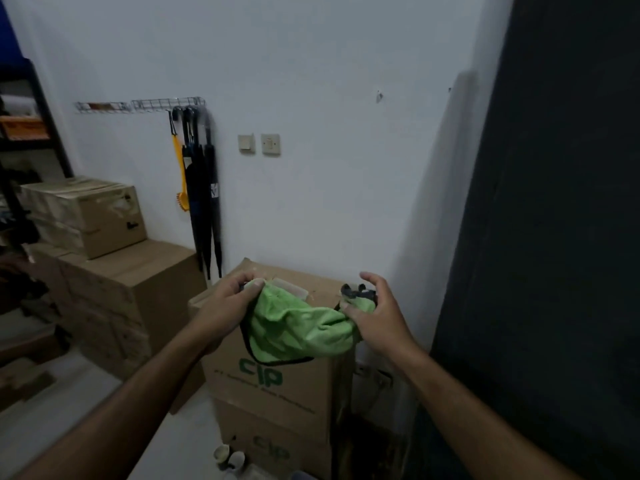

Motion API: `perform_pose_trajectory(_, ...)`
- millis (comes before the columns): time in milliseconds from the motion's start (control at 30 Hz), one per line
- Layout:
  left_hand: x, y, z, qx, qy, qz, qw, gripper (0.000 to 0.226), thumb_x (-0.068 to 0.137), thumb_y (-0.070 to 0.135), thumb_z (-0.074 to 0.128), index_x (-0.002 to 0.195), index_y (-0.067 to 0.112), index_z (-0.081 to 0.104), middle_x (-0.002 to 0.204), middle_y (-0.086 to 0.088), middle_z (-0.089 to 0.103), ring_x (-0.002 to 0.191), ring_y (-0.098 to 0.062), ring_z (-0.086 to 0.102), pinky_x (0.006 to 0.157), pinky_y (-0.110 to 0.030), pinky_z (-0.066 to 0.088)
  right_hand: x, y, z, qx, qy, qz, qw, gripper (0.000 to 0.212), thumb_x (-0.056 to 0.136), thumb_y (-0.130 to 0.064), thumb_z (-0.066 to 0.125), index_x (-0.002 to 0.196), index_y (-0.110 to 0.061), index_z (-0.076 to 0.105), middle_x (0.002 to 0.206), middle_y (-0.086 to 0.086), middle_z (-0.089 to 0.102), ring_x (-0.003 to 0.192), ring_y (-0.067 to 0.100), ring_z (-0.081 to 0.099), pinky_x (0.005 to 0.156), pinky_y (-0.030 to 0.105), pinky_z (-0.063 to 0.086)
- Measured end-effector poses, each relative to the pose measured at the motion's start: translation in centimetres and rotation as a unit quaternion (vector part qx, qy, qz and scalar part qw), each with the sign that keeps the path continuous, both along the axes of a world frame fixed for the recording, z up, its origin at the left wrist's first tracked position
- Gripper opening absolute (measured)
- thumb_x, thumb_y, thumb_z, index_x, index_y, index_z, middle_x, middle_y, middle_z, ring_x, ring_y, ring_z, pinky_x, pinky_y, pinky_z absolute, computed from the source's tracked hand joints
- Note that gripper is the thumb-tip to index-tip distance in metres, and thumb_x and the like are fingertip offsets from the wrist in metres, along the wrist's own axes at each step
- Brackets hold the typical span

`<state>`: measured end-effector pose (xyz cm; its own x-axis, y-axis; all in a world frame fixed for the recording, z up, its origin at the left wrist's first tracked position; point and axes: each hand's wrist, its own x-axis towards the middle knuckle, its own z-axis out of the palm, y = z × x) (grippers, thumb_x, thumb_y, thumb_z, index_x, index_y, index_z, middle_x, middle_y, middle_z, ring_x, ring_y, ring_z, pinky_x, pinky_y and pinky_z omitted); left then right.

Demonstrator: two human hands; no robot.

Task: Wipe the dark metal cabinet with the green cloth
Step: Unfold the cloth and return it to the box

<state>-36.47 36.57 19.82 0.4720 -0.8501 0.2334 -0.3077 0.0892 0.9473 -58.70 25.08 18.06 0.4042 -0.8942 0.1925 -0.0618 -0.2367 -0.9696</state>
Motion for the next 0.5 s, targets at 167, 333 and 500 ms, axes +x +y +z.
perform_pose_trajectory(167,5.2,-2.6,-1.9,0.043,-0.099,0.007,0.994,0.028,0.106,0.029,0.045,0.098,0.003,0.051,0.076,-0.001,0.052,0.064,-0.008,0.049,0.059,-0.025,0.040,4.6,-2.3,-2.3,-0.084,0.113,-0.072,0.987,0.015,0.089,-0.030,0.072,0.089,-0.015,0.069,0.095,0.001,0.071,0.092,0.017,0.065,0.078,0.034,0.052)
perform_pose_trajectory(333,11.6,-5.4,-2.4,0.088,-0.096,-0.084,0.988,0.023,0.101,0.031,0.056,0.111,0.012,0.050,0.096,-0.013,0.062,0.086,-0.025,0.066,0.077,-0.042,0.054,9.9,-4.8,-4.2,-0.115,0.151,-0.130,0.973,0.044,0.089,-0.039,0.070,0.058,-0.018,0.047,0.058,-0.007,0.047,0.056,0.008,0.047,0.052,0.028,0.033)
perform_pose_trajectory(500,18.6,-7.6,-2.3,0.158,-0.100,-0.173,0.967,0.036,0.086,0.014,0.077,0.117,0.010,0.057,0.111,-0.016,0.066,0.101,-0.029,0.069,0.089,-0.051,0.057,14.8,-6.5,-5.6,-0.051,0.084,-0.174,0.980,0.044,0.092,-0.038,0.067,0.068,-0.001,0.063,0.062,0.007,0.067,0.060,0.016,0.065,0.055,0.033,0.047)
